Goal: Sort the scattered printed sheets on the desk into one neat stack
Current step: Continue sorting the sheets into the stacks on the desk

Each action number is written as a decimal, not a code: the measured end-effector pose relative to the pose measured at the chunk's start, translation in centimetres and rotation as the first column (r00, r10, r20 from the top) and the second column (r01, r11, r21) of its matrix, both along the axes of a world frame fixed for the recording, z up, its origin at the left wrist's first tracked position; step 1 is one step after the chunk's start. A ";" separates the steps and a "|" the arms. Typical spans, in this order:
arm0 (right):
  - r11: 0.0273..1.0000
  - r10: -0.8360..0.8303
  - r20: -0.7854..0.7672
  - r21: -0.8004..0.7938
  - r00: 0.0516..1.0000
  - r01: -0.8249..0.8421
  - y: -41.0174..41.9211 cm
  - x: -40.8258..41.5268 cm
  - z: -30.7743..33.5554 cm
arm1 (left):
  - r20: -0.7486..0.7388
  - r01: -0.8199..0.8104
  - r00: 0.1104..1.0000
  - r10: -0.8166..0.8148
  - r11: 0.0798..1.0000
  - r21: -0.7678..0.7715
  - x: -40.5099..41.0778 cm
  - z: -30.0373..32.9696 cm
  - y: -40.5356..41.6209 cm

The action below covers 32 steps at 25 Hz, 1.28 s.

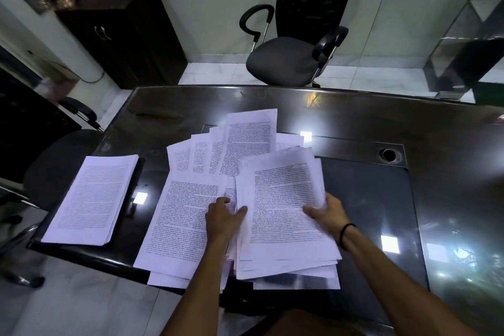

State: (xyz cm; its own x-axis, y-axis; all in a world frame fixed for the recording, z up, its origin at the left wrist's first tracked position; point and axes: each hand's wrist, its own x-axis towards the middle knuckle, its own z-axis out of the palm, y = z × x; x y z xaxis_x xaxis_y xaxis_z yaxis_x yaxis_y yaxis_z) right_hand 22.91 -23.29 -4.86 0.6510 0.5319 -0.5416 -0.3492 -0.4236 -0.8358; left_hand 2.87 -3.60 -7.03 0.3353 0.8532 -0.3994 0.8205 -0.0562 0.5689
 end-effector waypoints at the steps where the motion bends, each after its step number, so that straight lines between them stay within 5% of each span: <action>1: 0.999 0.007 -0.045 0.040 0.999 -0.005 -0.6 0.6 0.1 | 0.015 0.009 1.000 -0.008 0.998 -0.060 0.2 0.3 0.2; 4: 0.993 0.038 -0.137 0.112 0.990 -0.023 -2.0 1.6 -0.1 | 0.233 0.023 0.967 0.104 0.874 -0.485 1.0 0.8 0.4; 6: 0.988 0.049 -0.177 0.156 0.983 -0.021 -2.7 2.0 -0.5 | 0.342 0.090 0.923 0.177 0.764 -0.639 1.4 0.6 -0.1; 10: 0.973 0.100 -0.265 0.228 0.959 -0.038 -3.5 2.1 -1.0 | 0.404 0.137 0.903 0.146 0.794 -0.592 2.2 0.7 -1.7; 14: 0.975 0.181 -0.376 0.190 0.909 -0.115 -4.0 2.0 -1.6 | 0.461 0.231 0.872 0.161 0.697 -0.679 3.6 0.4 -3.3; 18: 0.998 0.021 -0.132 -0.058 0.991 -0.029 -4.7 2.1 -1.5 | 0.398 0.200 0.889 0.225 0.593 -0.780 4.8 -0.5 -5.6; 20: 0.991 -0.026 0.061 -0.127 0.998 0.034 -4.9 2.4 -1.5 | 0.333 0.154 0.935 0.122 0.706 -0.692 5.4 -0.3 -6.3; 22: 0.976 0.049 0.225 -0.216 0.973 0.001 -4.9 2.7 -1.8 | 0.264 0.118 0.965 0.003 0.889 -0.442 6.1 0.3 -6.7; 24: 0.969 0.074 0.272 -0.247 0.959 -0.005 -4.7 2.4 -1.9 | 0.247 0.103 0.968 -0.040 0.964 -0.247 6.7 1.0 -7.3; 28: 0.970 0.012 0.246 -0.237 0.969 0.048 -4.9 2.1 -1.6 | 0.167 0.095 0.985 -0.053 0.963 -0.253 7.3 1.2 -9.0; 32: 0.980 -0.079 0.227 -0.158 0.971 0.117 -5.7 2.9 -0.5 | 0.335 0.096 0.941 0.048 0.912 -0.400 7.1 1.5 -8.9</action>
